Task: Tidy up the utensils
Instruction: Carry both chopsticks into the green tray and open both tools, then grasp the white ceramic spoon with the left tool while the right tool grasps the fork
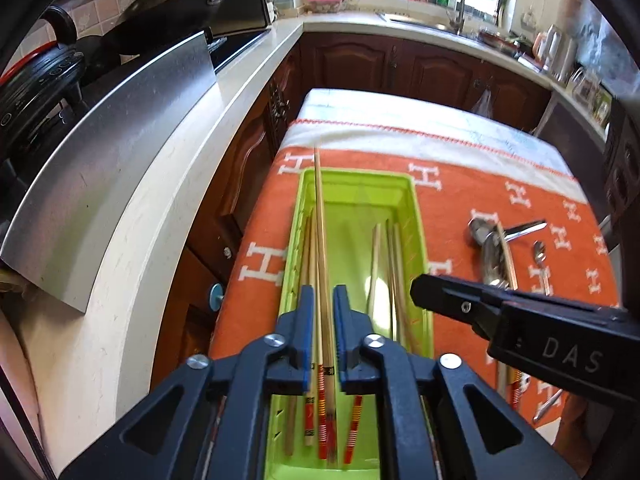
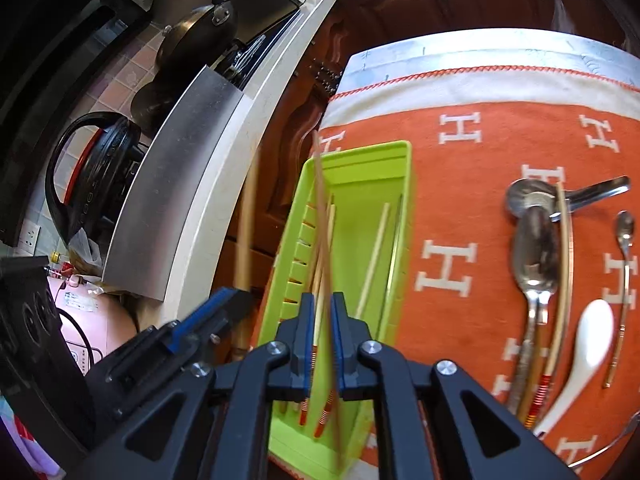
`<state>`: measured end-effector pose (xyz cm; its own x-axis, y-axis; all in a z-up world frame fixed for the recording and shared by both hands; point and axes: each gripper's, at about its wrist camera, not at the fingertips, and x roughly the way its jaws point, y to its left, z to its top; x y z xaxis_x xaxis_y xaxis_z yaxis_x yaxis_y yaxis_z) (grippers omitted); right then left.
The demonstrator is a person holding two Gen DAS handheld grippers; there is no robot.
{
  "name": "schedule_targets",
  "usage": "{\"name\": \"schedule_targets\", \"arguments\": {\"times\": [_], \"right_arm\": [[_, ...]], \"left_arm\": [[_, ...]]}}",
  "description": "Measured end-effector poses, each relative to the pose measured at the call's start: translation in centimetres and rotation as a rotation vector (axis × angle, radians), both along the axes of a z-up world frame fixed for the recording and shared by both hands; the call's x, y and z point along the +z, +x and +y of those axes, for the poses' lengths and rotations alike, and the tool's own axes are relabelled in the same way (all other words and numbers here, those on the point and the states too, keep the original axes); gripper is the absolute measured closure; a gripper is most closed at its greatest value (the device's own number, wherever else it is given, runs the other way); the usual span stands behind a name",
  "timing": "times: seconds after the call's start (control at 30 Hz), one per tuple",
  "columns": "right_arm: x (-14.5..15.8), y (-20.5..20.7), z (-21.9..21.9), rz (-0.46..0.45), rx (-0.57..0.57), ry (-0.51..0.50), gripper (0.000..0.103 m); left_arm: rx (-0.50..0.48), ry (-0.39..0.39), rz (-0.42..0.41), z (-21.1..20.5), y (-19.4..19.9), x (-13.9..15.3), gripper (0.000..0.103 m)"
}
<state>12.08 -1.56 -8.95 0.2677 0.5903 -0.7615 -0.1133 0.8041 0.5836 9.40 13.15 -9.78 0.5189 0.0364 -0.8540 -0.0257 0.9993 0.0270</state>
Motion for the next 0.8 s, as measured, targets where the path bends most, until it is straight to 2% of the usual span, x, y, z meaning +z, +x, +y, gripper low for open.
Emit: {"name": "schedule_targets", "arguments": {"times": [0.07, 0.23, 0.4, 0.57, 0.8], "right_arm": [[-0.2, -0.1, -0.1, -0.004, -0.006, -0.022, 0.084], [-0.4, -0.8, -1.3, -0.003, -0.013, -0.059, 0.084], [0.4, -1.7, -2.8, -0.065, -0.006, -0.138, 0.084], [1.8, -2.6, -4.4, -0.124, -0.010, -0.173, 0.084], [4.5, -5.2, -7.5, -0.265, -0.023, -0.254, 0.084]], "left_arm": [[0.005, 0.010, 0.006, -0.1, 0.0, -0.3, 0.087], [0.014, 0.003, 0.010, -0.2, 0.1, -0.3, 0.083], [-0.002, -0.002, -0.010, -1.2, 0.0, 0.5, 0.081], [-0.022, -0.025, -0.037, -2.5, -0.3, 1.5, 0.068], [-0.087, -0.075, -0.079, -5.3, -1.1, 2.8, 0.063]]}}
